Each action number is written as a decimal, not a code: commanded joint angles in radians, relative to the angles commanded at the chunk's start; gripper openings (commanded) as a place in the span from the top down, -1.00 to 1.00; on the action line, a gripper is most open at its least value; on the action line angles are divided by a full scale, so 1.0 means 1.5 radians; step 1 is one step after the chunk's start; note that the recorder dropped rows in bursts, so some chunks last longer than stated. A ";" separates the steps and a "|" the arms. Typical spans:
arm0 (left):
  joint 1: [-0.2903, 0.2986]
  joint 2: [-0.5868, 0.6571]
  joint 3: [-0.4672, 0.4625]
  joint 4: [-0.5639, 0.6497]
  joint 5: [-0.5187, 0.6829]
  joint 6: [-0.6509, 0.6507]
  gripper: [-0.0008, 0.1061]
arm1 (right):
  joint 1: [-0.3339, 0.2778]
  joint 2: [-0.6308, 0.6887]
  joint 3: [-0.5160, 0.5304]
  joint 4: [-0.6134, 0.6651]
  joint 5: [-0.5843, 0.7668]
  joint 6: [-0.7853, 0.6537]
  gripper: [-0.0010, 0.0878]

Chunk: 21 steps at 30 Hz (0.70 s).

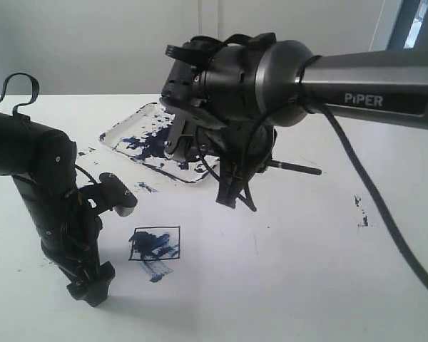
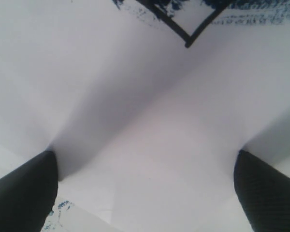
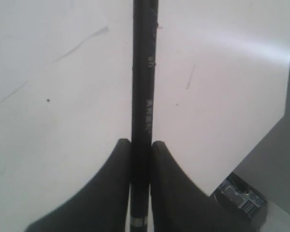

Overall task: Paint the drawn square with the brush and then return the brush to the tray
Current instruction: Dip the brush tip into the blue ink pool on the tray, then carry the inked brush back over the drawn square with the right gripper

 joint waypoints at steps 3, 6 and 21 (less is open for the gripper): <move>0.000 0.000 0.000 0.000 0.001 0.000 -0.86 | 0.010 -0.003 0.022 0.007 0.000 -0.006 0.98; 0.000 0.000 0.000 0.000 0.001 0.000 -0.86 | 0.013 -0.013 0.052 0.011 0.000 -0.006 0.98; 0.000 0.000 0.000 0.000 -0.004 0.000 -0.86 | 0.057 -0.085 0.168 0.068 0.000 -0.017 0.98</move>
